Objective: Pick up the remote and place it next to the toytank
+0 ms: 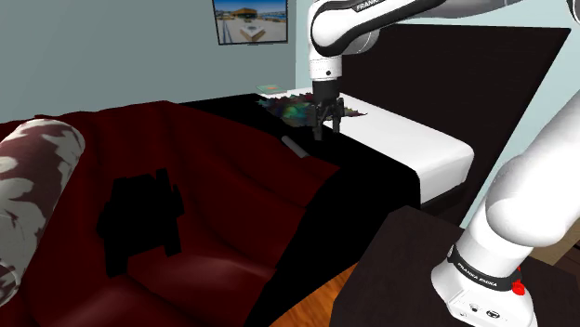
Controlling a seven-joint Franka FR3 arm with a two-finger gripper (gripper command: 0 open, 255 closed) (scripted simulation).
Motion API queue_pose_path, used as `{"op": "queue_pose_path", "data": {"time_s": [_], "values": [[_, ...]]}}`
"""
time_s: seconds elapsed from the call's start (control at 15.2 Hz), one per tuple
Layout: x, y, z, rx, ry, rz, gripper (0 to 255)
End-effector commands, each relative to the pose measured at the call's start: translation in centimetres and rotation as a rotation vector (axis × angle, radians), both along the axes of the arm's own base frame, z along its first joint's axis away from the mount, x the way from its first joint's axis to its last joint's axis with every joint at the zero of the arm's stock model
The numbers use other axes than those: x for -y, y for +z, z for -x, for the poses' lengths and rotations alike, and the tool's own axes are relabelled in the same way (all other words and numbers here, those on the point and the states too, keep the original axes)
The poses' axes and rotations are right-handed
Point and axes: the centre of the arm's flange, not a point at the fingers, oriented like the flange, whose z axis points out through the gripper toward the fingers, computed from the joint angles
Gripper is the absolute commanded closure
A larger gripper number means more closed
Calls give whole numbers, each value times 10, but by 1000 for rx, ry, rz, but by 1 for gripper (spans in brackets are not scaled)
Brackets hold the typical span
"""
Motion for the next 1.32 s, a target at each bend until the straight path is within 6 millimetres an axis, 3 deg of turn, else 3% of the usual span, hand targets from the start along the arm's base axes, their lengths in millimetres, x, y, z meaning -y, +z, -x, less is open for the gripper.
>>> {"op": "queue_pose_path", "data": {"time_s": [0.0,0.59,1.25], "values": [[10,-15,-23,-5,-32,2,0],[60,-66,-121,-23,-171,9,0],[131,-124,-219,-43,-326,17,0]]}}
